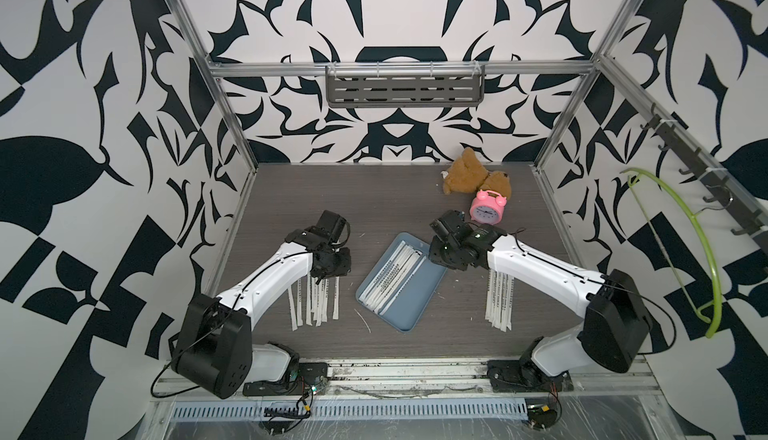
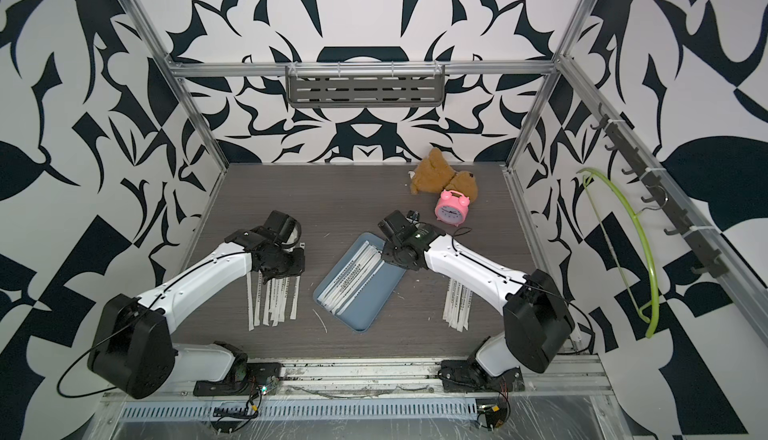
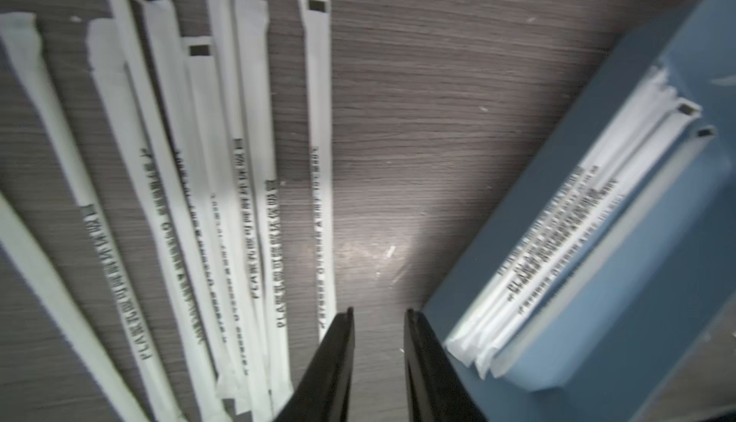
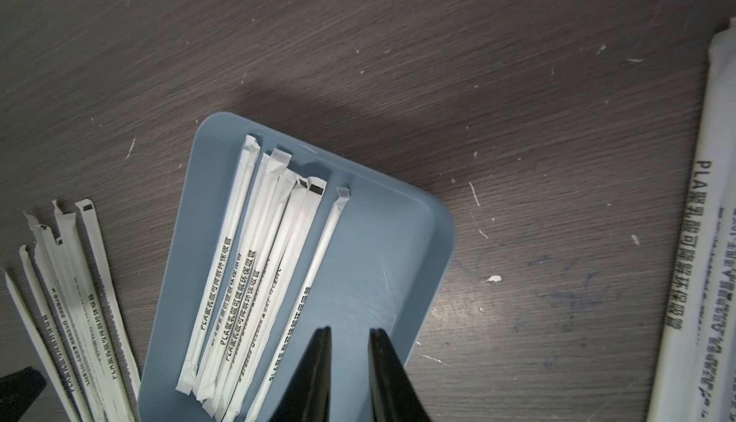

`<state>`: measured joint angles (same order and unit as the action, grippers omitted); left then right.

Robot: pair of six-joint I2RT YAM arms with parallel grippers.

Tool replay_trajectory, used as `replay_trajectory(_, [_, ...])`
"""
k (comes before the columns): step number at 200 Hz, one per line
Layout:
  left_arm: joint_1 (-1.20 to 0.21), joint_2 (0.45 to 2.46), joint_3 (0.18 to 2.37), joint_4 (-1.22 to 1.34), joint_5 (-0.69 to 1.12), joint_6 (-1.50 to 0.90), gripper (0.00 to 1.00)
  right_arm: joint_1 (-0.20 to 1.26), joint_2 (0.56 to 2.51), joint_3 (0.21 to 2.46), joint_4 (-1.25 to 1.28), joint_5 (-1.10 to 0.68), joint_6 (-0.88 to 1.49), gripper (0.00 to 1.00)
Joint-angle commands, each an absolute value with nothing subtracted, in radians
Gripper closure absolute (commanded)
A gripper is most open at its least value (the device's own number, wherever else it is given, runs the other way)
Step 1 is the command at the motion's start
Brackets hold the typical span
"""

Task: Put the straws into the storage box
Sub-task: Pick up the straw from the center of the board.

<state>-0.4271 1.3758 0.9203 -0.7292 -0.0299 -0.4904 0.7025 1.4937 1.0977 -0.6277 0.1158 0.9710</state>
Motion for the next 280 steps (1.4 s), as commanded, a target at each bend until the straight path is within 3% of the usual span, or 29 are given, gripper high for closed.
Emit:
replay_trajectory(1, [-0.411, 1.429, 0.906, -0.690, -0.047, -0.499, 0.71, 0.706, 1.488, 1.125, -0.620, 0.103, 0.968, 0.77])
replay_trajectory(114, [-0.413, 1.635, 0.885, -0.601, -0.079, -0.499, 0.72, 0.705, 1.482, 1.109, -0.618, 0.108, 0.974, 0.77])
replay_trajectory(187, [-0.424, 1.636, 0.880, -0.592, -0.076, -0.503, 0.92, 0.705, 1.478, 1.093, -0.604, 0.104, 0.976, 0.78])
replay_trajectory(234, [-0.455, 1.464, 0.978, -0.679, -0.072, -0.448, 0.97, 0.700, 1.453, 1.082, -0.618, 0.122, 0.971, 0.78])
replay_trajectory(280, [-0.670, 1.437, 1.120, -0.662, -0.020, -0.385, 0.98, 0.633, 1.392, 1.054, -0.649, 0.152, 0.941, 0.78])
